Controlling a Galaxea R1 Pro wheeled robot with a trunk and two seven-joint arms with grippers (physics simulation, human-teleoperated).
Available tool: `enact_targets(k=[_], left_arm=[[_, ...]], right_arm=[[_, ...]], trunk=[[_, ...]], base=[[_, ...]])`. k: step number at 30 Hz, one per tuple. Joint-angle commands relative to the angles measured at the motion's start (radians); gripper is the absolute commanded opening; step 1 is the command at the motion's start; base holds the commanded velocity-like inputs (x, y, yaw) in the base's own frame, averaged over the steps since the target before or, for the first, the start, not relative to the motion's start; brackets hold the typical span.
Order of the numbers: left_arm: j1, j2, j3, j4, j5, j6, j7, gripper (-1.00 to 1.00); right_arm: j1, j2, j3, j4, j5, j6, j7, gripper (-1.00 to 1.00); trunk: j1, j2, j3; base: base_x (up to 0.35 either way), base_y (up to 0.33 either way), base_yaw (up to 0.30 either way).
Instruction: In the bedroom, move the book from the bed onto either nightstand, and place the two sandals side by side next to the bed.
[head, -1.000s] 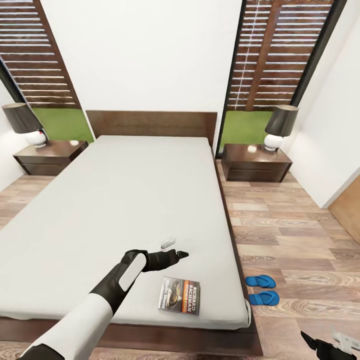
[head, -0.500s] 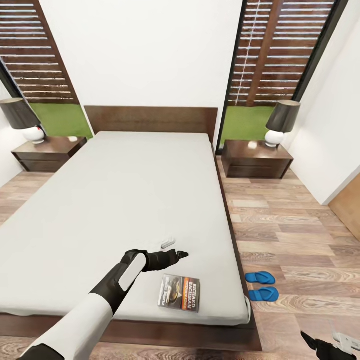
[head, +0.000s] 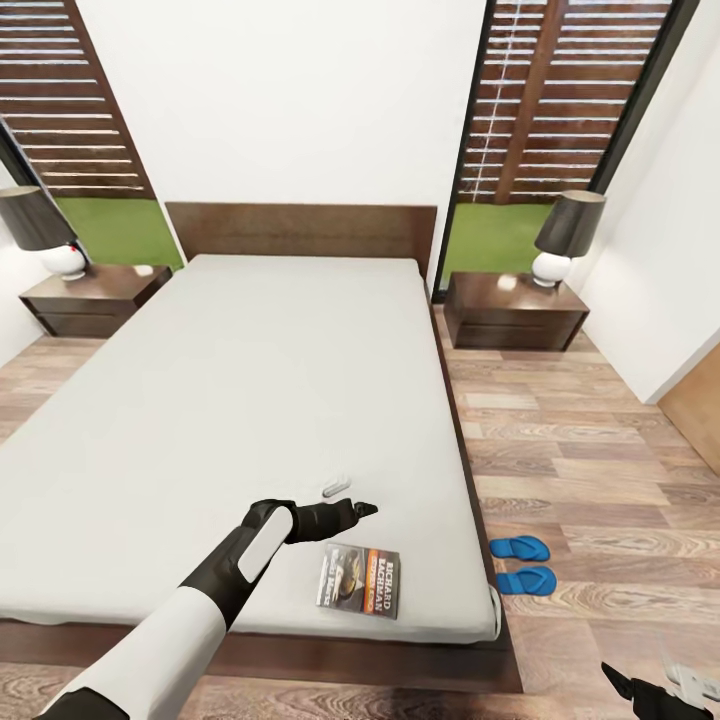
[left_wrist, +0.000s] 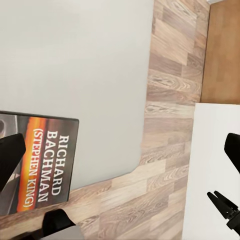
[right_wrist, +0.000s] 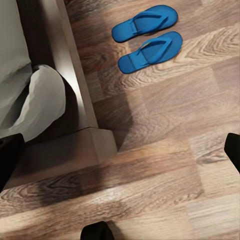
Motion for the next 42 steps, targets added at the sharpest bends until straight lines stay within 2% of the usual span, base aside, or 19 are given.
enact_targets(k=[1, 34, 42], left_arm=[[-0.001, 0.000, 0.000, 0.000, -0.001, 0.003, -0.002, 1.00], [-0.001, -0.006, 0.000, 0.000, -0.001, 0.002, -0.002, 1.00], [-0.001, -0.006, 0.000, 0.000, -0.001, 0.002, -0.002, 1.00]], right_arm=[[-0.001, 0.000, -0.002, 0.002, -0.006, -0.002, 0.006, 1.00], [-0.001, 0.000, -0.002, 0.002, -0.005, -0.002, 0.006, 1.00], [-0.001, 0.000, -0.002, 0.002, -0.005, -0.002, 0.006, 1.00]], trunk=[[0.000, -0.001, -0.002], [0.000, -0.001, -0.053], [0.000, -0.001, -0.055]], base=[[0.000, 0.000, 0.000], [0.005, -0.003, 0.000], [0.070, -0.061, 0.000]])
